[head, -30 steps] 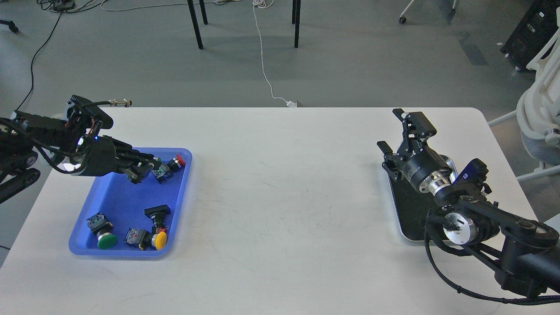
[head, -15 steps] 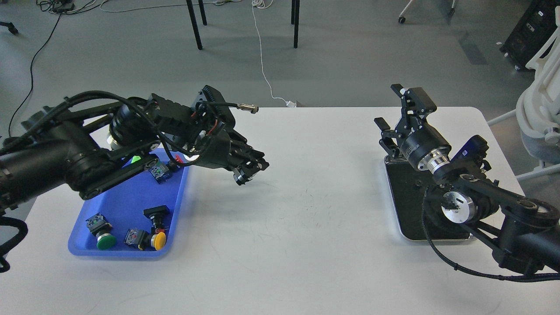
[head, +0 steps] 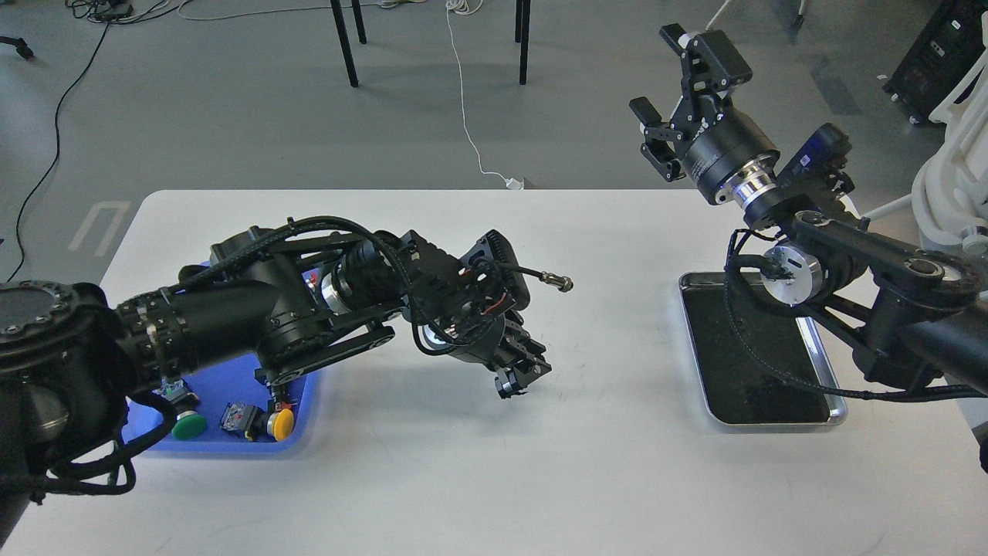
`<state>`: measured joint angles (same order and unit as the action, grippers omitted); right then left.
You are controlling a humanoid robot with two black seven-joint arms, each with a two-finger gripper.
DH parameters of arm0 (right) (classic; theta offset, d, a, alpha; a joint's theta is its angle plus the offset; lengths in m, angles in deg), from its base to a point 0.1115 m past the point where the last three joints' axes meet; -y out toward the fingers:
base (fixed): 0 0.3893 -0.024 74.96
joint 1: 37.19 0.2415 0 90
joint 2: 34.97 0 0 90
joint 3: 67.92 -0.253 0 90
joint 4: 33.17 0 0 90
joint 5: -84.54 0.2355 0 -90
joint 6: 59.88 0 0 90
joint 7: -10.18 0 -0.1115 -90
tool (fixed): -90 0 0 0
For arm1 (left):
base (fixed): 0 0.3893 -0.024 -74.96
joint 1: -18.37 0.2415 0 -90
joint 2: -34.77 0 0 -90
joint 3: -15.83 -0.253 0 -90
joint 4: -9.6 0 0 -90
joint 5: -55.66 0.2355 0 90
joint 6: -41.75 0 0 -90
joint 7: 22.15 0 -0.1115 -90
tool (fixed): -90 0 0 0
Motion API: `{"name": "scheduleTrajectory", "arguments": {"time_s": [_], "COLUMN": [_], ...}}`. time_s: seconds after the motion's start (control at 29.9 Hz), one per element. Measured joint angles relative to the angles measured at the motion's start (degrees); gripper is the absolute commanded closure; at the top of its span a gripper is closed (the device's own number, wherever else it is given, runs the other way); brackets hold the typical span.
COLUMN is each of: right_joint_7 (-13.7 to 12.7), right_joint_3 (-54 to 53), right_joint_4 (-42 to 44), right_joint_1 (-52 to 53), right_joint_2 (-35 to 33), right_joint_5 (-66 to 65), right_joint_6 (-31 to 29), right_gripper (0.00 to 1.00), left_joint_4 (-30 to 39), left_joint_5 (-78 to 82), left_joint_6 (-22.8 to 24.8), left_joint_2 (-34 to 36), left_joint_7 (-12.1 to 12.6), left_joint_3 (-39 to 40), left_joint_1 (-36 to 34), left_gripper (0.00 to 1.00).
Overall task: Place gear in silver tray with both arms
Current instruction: 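Carry the second black gear to the table center and release it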
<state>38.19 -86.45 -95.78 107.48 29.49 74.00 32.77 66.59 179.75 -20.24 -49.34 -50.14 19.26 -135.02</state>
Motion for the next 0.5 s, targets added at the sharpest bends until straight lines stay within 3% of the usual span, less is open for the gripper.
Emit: {"name": "scheduleTrajectory", "arguments": {"time_s": [0.2, 0.5], "right_joint_7": [0.0, -0.02], "right_joint_3": [0.52, 0.6], "right_joint_4": [0.01, 0.02], "right_joint_1": [-0.48, -1.03], "right_joint_2": [0.08, -0.3], "right_joint_5": [0.0, 0.0], "right_joint_6": [0.13, 0.06], "right_gripper": [0.02, 0.02], "left_joint_4": [-3.97, -5.83], "left_joint_5": [-0.07, -0.56], "left_joint_6": [0.0, 0.0], "left_joint_2": [-5.09, -5.9], "left_joint_7": [0.0, -0.01], "left_joint_3": [-0.09, -3.01], "left_joint_1": [0.06, 0.23], "left_gripper": [0.82, 0.82]}}
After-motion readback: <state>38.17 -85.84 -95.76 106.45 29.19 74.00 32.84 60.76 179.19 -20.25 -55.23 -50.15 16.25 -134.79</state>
